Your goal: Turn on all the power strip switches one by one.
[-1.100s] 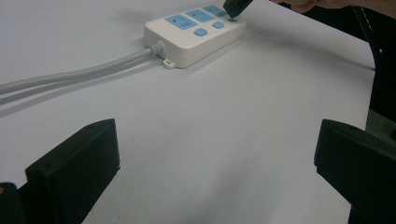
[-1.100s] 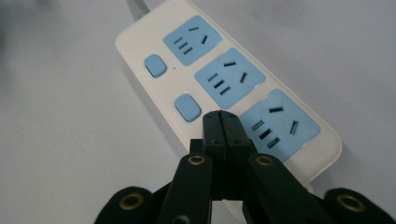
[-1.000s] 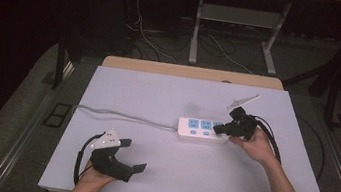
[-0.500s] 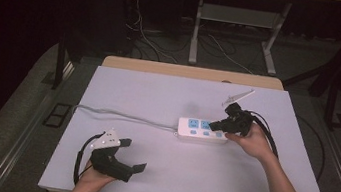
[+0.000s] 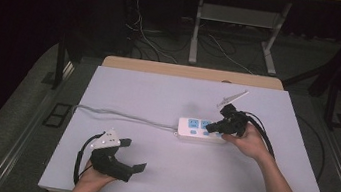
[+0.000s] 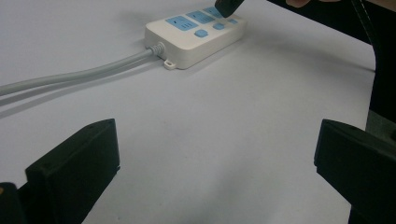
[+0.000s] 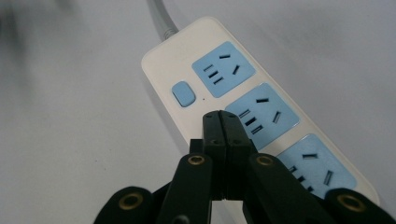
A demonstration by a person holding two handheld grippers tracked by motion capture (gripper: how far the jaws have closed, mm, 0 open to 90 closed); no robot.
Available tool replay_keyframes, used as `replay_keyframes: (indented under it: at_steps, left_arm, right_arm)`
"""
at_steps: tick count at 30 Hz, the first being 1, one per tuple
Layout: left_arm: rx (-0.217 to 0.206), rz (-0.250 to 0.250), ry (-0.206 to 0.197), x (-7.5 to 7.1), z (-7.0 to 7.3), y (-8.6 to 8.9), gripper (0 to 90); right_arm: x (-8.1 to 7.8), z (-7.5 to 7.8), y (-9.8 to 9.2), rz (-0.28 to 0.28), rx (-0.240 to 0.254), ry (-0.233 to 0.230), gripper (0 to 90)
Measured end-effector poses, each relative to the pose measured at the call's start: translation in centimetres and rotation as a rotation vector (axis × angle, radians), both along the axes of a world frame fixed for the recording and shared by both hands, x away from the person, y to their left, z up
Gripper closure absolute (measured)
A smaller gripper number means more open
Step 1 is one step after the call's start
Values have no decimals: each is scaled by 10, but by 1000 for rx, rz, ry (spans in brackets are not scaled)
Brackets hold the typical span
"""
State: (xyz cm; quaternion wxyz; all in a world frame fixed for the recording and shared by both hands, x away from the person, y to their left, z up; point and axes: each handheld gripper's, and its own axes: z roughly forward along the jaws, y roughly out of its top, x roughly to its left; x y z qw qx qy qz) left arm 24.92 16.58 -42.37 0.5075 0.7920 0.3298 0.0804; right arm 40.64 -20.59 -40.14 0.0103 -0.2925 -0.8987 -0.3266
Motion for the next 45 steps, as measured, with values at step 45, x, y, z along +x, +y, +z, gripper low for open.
replay_keyframes:
  at_steps: [45]
  left_arm:
    - [3, -2, 5, 1, -1, -1, 0]
  right_arm:
    - [1, -16, -7, -39, 43, -9, 900]
